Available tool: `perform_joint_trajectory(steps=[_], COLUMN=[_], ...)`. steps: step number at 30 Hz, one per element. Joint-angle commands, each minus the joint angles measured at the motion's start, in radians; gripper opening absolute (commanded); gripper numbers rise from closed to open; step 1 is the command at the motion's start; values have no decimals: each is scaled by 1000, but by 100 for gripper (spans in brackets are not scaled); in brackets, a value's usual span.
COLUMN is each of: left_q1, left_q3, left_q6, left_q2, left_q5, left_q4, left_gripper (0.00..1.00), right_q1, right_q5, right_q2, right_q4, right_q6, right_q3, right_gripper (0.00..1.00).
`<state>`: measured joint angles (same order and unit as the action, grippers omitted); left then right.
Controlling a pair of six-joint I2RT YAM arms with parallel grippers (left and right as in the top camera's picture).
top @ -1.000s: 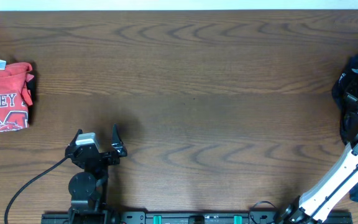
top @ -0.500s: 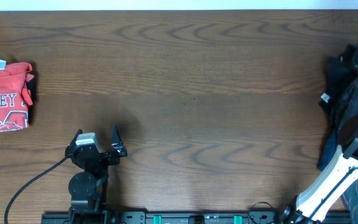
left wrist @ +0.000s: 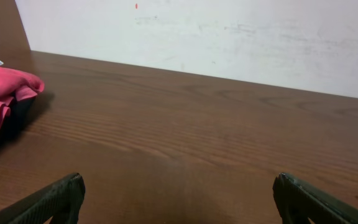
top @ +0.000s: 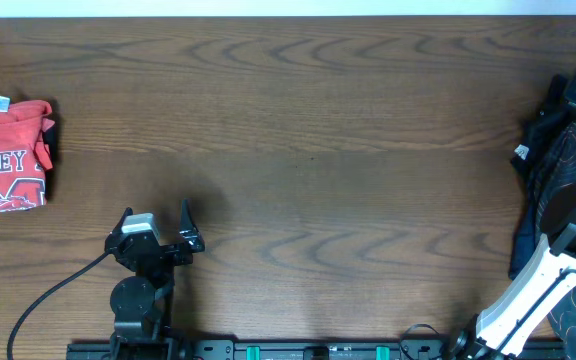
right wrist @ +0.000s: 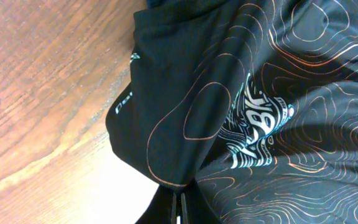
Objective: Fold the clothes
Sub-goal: 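Grasp the black jersey with the right gripper and lift it, then drag the black jersey leftward and drop it mid-table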
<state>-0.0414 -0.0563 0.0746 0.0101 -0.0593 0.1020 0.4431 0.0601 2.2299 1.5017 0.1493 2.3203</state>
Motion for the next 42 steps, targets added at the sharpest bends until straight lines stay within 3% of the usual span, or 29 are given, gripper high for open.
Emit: perform_joint_trajectory(steps=[1,23,28,33,42], left_q1=[-5,-5,-5,-5,-5], left_q3=[30,30,30,30,30], left_q6=[2,2,2,1,2], left_q2=[-6,-6,-6,-6,-6], left_q5=[-5,-5,-5,-5,-5], left_q4=[13,13,13,13,13], left_gripper=[98,98,98,98,98], right_q1=[-17,-26,-40,-146,-481], right_q5=[3,42,-88,-110,-57], right_q2=[-14,-297,-340,-345,-338], right_q4=[-2,-27,-32,-34,-42], right_q6=[15,61,35,3,-27], right_q3=[21,61,61,61,61], right_gripper=[1,1,2,1,1])
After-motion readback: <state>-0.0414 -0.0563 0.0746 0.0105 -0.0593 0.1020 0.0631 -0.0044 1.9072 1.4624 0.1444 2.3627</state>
